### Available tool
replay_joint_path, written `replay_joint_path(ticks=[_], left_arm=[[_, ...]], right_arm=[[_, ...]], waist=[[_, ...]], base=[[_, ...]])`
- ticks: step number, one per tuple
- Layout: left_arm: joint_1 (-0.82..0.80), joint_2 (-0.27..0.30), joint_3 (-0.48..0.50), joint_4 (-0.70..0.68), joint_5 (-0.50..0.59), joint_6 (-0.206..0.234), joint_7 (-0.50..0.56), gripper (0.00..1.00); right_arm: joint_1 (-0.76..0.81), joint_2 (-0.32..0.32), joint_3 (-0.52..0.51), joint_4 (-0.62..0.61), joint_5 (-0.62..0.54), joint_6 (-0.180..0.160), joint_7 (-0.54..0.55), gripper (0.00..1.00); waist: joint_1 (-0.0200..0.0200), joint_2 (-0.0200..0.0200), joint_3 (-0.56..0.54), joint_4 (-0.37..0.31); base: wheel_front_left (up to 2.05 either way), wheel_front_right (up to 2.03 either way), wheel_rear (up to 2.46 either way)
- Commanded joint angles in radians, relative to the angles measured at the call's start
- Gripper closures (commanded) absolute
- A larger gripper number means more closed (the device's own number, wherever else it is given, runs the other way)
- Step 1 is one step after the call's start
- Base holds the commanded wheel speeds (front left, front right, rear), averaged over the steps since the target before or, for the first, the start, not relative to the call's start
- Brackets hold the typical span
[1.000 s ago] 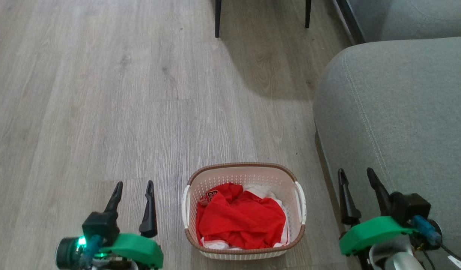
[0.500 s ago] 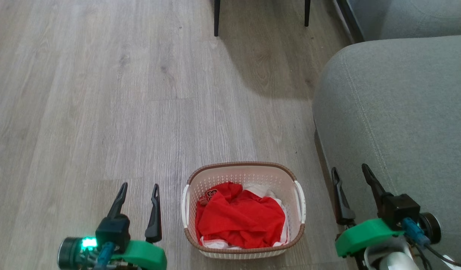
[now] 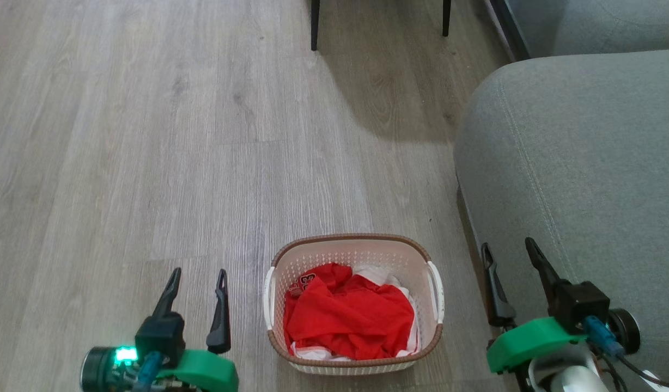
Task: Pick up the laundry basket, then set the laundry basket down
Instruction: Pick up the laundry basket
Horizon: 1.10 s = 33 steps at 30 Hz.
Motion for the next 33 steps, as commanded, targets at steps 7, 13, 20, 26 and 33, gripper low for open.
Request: replay_joint_path(ticks=[7, 13, 20, 26, 33], left_arm=[[-0.035, -0.002, 0.035, -0.028, 0.003, -0.002, -0.01, 0.0], [-0.032, -0.004, 0.036, -0.026, 0.003, -0.005, -0.01, 0.0], [-0.04, -0.007, 0.033, -0.004, -0.008, -0.011, -0.01, 0.0], [-0.076, -0.01, 0.032, 0.024, -0.02, -0.023, -0.01, 0.0], [-0.148, -0.012, 0.024, 0.083, -0.024, -0.03, -0.01, 0.0]], right_arm=[[-0.027, -0.011, 0.021, -0.032, -0.006, 0.002, -0.013, 0.0], [-0.026, -0.011, 0.025, -0.025, -0.002, 0.002, -0.013, 0.0], [-0.037, -0.011, 0.032, 0.003, 0.001, 0.002, -0.013, 0.0], [-0.076, -0.011, 0.035, 0.038, -0.002, 0.002, -0.013, 0.0], [-0.141, -0.011, 0.036, 0.086, -0.002, 0.002, -0.013, 0.0]], waist=[[0.0, 0.0, 0.002, 0.001], [0.0, 0.0, 0.008, 0.002], [0.0, 0.0, 0.039, 0.002], [0.0, 0.0, 0.1, 0.002], [0.0, 0.0, 0.193, 0.0]], base=[[0.0, 0.0, 0.0], [0.0, 0.0, 0.0], [0.0, 0.0, 0.0], [0.0, 0.0, 0.0], [0.0, 0.0, 0.0]])
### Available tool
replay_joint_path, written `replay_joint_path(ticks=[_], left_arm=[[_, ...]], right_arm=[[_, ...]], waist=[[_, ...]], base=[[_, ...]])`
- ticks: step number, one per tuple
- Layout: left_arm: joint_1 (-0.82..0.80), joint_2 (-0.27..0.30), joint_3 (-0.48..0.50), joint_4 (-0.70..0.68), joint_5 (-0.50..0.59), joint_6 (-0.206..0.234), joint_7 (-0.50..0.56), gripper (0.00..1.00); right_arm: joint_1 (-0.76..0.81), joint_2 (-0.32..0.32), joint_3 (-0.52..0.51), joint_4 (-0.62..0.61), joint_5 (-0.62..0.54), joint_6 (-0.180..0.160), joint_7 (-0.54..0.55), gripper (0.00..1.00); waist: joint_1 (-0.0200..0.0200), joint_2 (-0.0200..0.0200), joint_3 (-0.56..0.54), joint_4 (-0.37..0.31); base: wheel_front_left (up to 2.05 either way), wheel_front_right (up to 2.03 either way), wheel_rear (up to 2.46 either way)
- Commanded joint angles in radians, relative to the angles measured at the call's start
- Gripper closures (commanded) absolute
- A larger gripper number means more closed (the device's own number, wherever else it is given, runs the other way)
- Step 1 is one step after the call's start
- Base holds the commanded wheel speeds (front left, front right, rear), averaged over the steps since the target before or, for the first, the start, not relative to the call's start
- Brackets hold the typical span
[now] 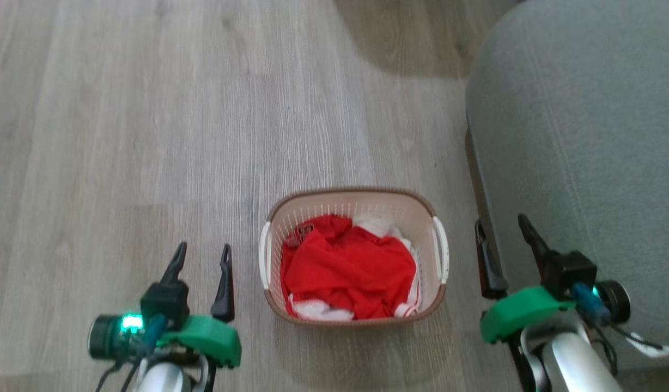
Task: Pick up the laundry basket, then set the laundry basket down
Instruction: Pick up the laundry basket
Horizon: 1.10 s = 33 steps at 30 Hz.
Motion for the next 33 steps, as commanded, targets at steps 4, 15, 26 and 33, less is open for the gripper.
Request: replay_joint_path(ticks=[4, 15, 26, 33], left_arm=[[-0.119, -0.005, 0.014, 0.043, -0.023, -0.006, -0.01, 0.0], [-0.356, -0.006, -0.044, 0.255, -0.131, 0.007, -0.01, 0.0], [-0.552, -0.006, -0.11, 0.428, -0.202, 0.022, -0.01, 0.0], [-0.623, -0.006, -0.178, 0.514, -0.232, 0.012, -0.01, 0.0]], right_arm=[[-0.104, -0.011, 0.019, 0.032, -0.003, 0.002, -0.013, 0.0], [-0.318, -0.011, -0.019, 0.26, -0.031, 0.002, -0.013, 0.0], [-0.488, -0.011, -0.047, 0.412, -0.004, 0.002, -0.013, 0.0], [-0.55, -0.011, -0.045, 0.434, 0.012, 0.002, -0.013, 0.0]], waist=[[-0.0001, 0.0, 0.128, -0.001], [-0.0001, 0.0, 0.359, 0.02], [-0.0001, 0.0, 0.559, 0.045], [-0.0001, 0.0, 0.643, 0.045]], base=[[0.0, 0.0, 0.0], [0.0, 0.0, 0.0], [0.0, 0.0, 0.0], [0.0, 0.0, 0.0]])
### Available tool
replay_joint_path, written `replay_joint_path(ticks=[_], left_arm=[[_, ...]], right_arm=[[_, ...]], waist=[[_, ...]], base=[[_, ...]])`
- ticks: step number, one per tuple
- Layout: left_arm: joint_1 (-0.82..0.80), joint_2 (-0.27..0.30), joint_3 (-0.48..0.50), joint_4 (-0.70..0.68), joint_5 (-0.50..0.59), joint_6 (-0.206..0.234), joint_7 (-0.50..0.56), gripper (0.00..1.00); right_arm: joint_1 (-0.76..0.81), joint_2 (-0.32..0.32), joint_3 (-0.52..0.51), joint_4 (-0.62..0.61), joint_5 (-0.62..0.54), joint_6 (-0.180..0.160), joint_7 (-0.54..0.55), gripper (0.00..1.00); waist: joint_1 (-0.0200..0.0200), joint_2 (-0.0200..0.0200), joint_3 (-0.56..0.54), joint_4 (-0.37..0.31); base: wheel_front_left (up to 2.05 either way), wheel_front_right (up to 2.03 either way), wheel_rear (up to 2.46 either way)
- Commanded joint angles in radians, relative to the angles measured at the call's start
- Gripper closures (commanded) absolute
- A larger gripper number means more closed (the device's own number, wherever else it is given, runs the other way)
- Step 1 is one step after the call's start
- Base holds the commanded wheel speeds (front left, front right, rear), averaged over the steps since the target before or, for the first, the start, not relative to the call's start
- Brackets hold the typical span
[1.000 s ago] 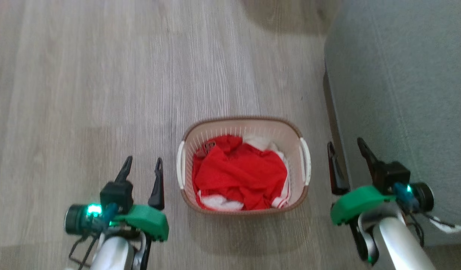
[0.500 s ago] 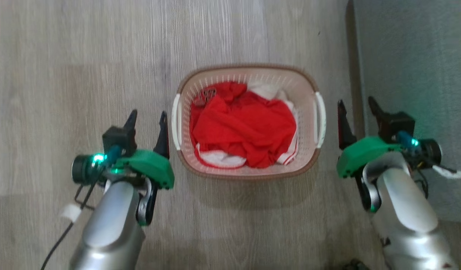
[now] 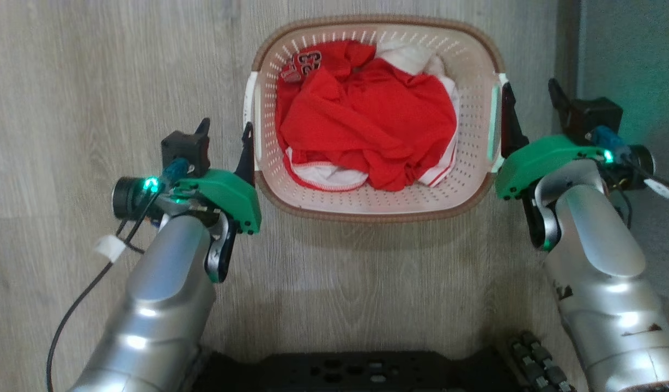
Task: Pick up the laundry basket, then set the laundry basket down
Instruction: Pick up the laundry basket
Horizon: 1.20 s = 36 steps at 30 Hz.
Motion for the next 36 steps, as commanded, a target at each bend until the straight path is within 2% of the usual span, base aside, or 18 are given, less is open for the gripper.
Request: replay_joint_path(ticks=[1, 18, 26, 36], left_arm=[[-0.014, 0.019, 0.001, -0.003, -0.011, 0.002, -0.009, 0.0], [-0.157, 0.019, -0.137, 0.087, -0.091, 0.021, -0.009, 0.0], [-0.208, 0.019, -0.179, 0.164, -0.12, 0.024, -0.009, 0.0], [-0.246, 0.019, -0.236, 0.19, -0.16, 0.031, -0.009, 0.0]], right_arm=[[0.007, 0.003, 0.019, -0.012, 0.002, 0.002, -0.012, 0.0], [-0.069, 0.003, 0.011, 0.035, -0.01, 0.002, -0.012, 0.0], [-0.087, 0.003, 0.032, 0.067, 0.005, 0.002, -0.012, 0.0], [-0.1, 0.003, 0.049, 0.116, 0.016, 0.002, -0.012, 0.0]], waist=[[-0.0002, 0.0001, 0.043, 0.003], [-0.0002, 0.0001, 0.175, 0.019], [-0.0002, 0.0001, 0.198, 0.016], [-0.0002, 0.0001, 0.215, 0.019]], base=[[0.0, 0.0, 0.0], [0.0, 0.0, 0.0], [0.0, 0.0, 0.0], [0.0, 0.0, 0.0]])
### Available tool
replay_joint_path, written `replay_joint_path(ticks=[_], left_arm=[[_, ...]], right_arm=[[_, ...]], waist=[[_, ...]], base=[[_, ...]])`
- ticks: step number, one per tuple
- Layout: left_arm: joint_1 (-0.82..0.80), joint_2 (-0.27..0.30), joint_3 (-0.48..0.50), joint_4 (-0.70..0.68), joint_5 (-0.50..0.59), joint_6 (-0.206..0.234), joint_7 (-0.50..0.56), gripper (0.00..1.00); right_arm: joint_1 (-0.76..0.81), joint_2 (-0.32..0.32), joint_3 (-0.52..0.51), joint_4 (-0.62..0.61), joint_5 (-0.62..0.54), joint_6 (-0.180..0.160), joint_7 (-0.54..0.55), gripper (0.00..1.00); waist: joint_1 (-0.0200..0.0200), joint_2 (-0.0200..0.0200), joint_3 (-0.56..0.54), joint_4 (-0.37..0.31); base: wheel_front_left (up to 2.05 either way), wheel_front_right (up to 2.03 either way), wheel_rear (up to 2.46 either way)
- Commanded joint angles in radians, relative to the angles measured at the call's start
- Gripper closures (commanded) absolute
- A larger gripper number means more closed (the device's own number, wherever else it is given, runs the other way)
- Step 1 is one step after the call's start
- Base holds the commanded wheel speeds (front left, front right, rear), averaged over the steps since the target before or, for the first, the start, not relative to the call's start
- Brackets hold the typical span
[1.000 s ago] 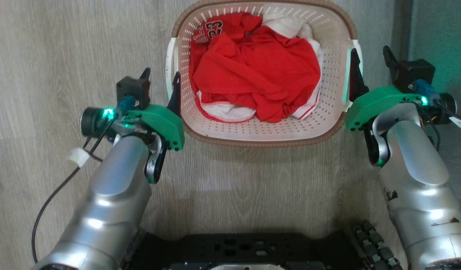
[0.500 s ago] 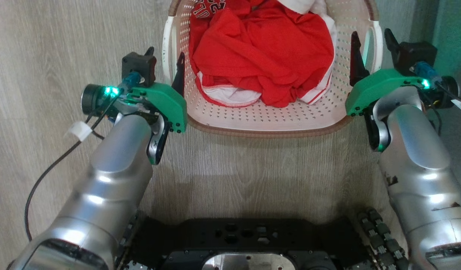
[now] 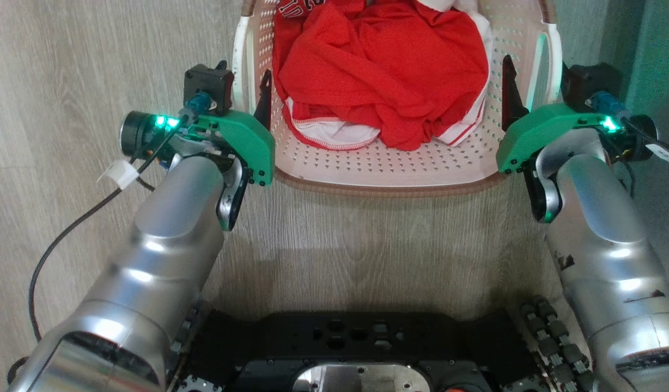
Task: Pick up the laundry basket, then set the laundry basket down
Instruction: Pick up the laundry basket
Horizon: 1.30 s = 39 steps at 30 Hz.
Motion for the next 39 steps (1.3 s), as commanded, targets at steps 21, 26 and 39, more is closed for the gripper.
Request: replay_joint_path(ticks=[21, 26, 39], left_arm=[[0.002, 0.022, -0.09, 0.031, -0.079, 0.021, -0.008, 1.0], [0.025, 0.022, -0.106, 0.035, -0.107, 0.027, -0.008, 1.0], [0.128, 0.022, -0.154, 0.085, -0.19, 0.021, -0.008, 1.0]], right_arm=[[-0.003, 0.014, 0.037, 0.063, 0.031, 0.002, -0.012, 1.0], [-0.001, 0.014, 0.054, 0.086, 0.048, 0.002, -0.012, 1.0], [0.032, 0.014, 0.154, 0.224, 0.125, 0.002, -0.012, 1.0]], waist=[[0.0001, 0.0, -0.017, -0.001], [0.0001, 0.0, -0.052, 0.0], [0.0001, 0.0, -0.248, 0.0]], base=[[0.0, 0.0, 0.0], [0.0, 0.0, 0.0], [0.0, 0.0, 0.0]])
